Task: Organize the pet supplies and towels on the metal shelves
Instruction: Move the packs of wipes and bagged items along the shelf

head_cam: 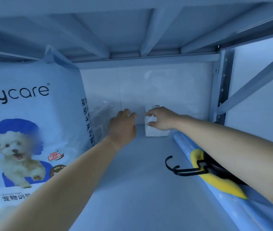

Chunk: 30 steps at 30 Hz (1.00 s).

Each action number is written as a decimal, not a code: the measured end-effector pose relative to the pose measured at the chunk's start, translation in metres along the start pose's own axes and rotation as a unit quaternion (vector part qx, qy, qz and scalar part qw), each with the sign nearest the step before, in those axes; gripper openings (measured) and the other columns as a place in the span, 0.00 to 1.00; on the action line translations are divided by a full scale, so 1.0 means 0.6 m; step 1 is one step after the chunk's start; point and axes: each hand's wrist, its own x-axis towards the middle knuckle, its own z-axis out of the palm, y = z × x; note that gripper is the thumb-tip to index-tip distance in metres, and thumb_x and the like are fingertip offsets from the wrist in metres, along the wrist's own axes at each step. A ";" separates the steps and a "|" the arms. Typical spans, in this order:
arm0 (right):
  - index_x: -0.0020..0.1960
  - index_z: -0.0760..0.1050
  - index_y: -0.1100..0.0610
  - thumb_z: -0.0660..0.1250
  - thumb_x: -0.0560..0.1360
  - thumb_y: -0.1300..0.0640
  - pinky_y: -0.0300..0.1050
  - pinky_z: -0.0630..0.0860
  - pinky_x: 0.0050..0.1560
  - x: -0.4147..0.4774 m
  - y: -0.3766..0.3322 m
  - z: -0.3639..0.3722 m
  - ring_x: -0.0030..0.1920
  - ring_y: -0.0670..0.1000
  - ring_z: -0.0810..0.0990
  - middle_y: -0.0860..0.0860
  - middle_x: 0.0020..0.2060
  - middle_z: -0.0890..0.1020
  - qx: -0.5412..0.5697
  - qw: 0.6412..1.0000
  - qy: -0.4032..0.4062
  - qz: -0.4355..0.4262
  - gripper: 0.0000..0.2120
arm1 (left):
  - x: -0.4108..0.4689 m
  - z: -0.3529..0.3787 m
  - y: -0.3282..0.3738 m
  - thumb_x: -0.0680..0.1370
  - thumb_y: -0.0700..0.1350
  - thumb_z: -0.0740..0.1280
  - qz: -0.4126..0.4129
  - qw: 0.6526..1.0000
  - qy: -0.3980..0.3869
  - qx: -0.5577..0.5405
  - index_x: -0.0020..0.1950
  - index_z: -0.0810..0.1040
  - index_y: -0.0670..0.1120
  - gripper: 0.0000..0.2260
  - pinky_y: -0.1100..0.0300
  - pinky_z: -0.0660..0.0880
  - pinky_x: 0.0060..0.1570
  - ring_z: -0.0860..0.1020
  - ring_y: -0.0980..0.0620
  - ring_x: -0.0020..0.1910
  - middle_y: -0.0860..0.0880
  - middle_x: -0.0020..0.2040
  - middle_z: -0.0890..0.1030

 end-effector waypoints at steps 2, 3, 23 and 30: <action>0.71 0.65 0.55 0.63 0.77 0.53 0.39 0.61 0.64 0.011 0.004 0.004 0.69 0.52 0.66 0.51 0.69 0.69 -0.008 1.000 -0.006 -0.004 0.23 | 0.021 0.013 -0.009 0.76 0.43 0.60 -0.012 1.000 -0.006 -0.017 0.67 0.69 0.47 0.19 0.52 0.73 0.50 0.68 0.46 0.63 0.46 0.64 0.69; 0.71 0.65 0.55 0.62 0.77 0.53 0.40 0.61 0.65 0.017 0.006 0.007 0.69 0.53 0.65 0.52 0.69 0.69 -0.013 1.000 -0.007 -0.008 0.23 | 0.031 0.018 -0.016 0.76 0.42 0.60 -0.020 0.999 -0.007 -0.024 0.67 0.69 0.46 0.18 0.52 0.73 0.50 0.68 0.45 0.63 0.46 0.64 0.69; 0.71 0.64 0.57 0.63 0.77 0.53 0.41 0.59 0.68 0.063 0.037 0.045 0.71 0.52 0.63 0.53 0.71 0.65 -0.019 0.998 -0.019 -0.048 0.24 | 0.081 0.062 -0.076 0.77 0.53 0.62 -0.237 0.948 -0.131 0.168 0.73 0.58 0.45 0.28 0.32 0.47 0.68 0.52 0.34 0.74 0.36 0.76 0.49; 0.72 0.63 0.57 0.62 0.78 0.54 0.40 0.58 0.68 0.055 0.055 0.037 0.72 0.51 0.62 0.52 0.71 0.65 -0.027 0.999 -0.012 -0.045 0.24 | 0.093 0.060 -0.065 0.76 0.46 0.62 -0.250 0.948 -0.133 0.148 0.70 0.63 0.45 0.23 0.39 0.59 0.67 0.62 0.35 0.68 0.34 0.69 0.65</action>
